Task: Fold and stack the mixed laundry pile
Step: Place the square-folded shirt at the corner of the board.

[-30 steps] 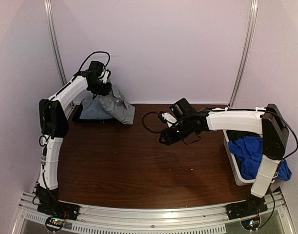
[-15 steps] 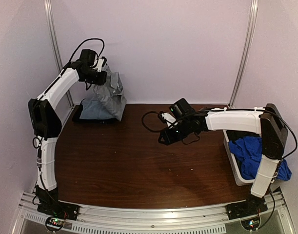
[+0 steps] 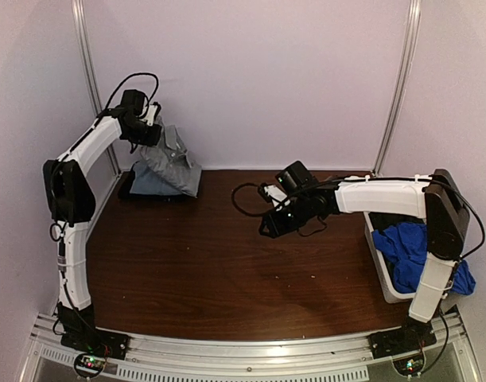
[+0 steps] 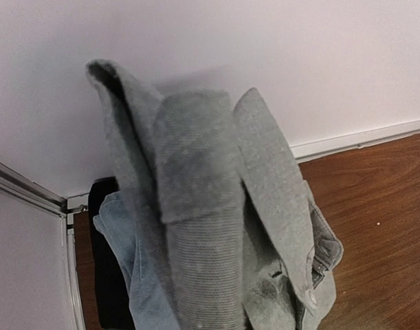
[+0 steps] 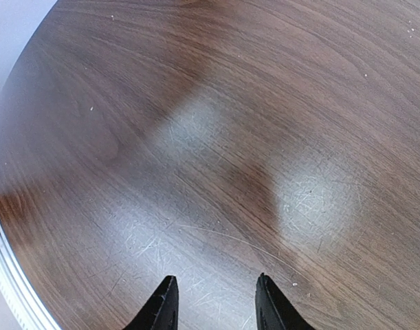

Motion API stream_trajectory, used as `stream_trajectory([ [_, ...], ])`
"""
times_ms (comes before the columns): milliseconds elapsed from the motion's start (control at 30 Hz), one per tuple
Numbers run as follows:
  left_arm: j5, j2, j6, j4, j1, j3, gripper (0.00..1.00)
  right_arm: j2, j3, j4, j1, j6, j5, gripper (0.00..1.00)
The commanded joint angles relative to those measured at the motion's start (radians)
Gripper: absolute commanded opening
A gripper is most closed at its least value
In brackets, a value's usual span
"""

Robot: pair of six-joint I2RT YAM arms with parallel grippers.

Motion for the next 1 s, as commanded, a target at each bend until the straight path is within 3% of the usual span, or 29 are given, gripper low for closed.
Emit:
stream_trajectory([
  [0,-0.097,0.028,0.084,0.108,0.028,-0.025,0.0,0.003,0.039,-0.049,-0.004,-0.007,0.018,0.4],
  [167,-0.116,0.046,0.127,0.186,0.08,-0.085,0.0,-0.011,0.041,-0.099,-0.005,-0.027,0.031,0.4],
  [433,-0.056,0.106,0.071,0.256,0.16,-0.093,0.01,-0.015,0.058,-0.157,-0.007,-0.047,0.051,0.4],
  [500,-0.056,0.127,0.055,0.271,0.16,-0.106,0.21,-0.013,0.066,-0.164,-0.007,-0.048,0.054,0.42],
  [600,-0.022,0.142,0.016,0.298,0.16,-0.129,0.73,-0.016,0.093,-0.183,-0.008,-0.048,0.085,0.49],
  [633,-0.024,0.142,0.0,0.293,0.16,-0.124,0.8,-0.017,0.112,-0.196,-0.01,-0.05,0.103,0.53],
  [700,-0.053,0.122,-0.018,0.281,0.16,-0.118,0.87,-0.025,0.155,-0.221,-0.021,-0.048,0.152,0.64],
  [733,-0.073,0.099,-0.025,0.284,0.16,-0.126,0.96,-0.034,0.175,-0.229,-0.029,-0.046,0.176,0.68],
  [833,-0.109,0.002,-0.073,0.311,0.169,-0.174,0.98,-0.072,0.209,-0.222,-0.069,-0.029,0.22,0.83],
  [900,-0.065,-0.097,-0.152,0.395,0.188,-0.288,0.98,-0.101,0.221,-0.215,-0.103,-0.01,0.233,0.95],
  [967,-0.032,-0.211,-0.243,0.465,0.198,-0.402,0.98,-0.133,0.223,-0.21,-0.142,0.011,0.237,1.0],
])
